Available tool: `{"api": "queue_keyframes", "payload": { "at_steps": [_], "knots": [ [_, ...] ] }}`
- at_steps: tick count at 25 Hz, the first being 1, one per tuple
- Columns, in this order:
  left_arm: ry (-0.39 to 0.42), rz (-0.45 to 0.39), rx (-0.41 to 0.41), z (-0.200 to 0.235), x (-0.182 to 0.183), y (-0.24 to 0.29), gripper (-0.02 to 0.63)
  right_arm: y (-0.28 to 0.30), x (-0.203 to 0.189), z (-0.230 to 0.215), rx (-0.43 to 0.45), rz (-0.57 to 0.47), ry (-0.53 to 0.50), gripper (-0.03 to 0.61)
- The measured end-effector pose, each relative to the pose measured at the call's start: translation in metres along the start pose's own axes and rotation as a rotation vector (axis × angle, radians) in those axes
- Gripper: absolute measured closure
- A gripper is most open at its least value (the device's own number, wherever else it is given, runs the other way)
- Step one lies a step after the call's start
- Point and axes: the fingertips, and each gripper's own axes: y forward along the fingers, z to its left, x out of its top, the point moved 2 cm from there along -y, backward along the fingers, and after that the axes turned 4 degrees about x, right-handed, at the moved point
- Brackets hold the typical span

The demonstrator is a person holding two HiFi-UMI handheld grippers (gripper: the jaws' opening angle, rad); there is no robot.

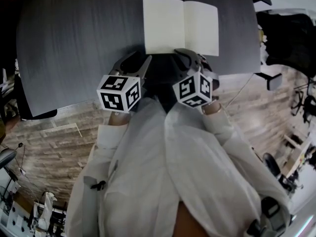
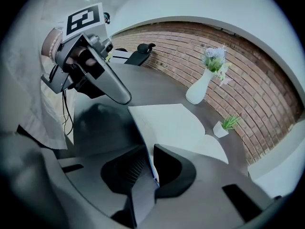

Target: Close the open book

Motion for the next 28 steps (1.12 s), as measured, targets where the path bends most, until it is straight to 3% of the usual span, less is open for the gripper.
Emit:
{"api": "queue_keyframes", "payload": {
  "at_steps": [12,24,28],
  "knots": [
    [-0.018,0.0,-0.15,-0.016,0.017,0.007,0.476,-0.012,0.002,-0.003,-0.013,-0.034,0.116,0.541],
    [-0.037,0.029,-0.198,-0.028,0.029,0.014,0.481,-0.023,0.002,-0.007,0.003,-0.077,0.152,0.549],
    [-0.053,0.009,-0.216,-0.035,0.036,0.01,0.518,-0.028,0.004,-0.01,0.017,-0.096,0.167,0.549]
  ]
}}
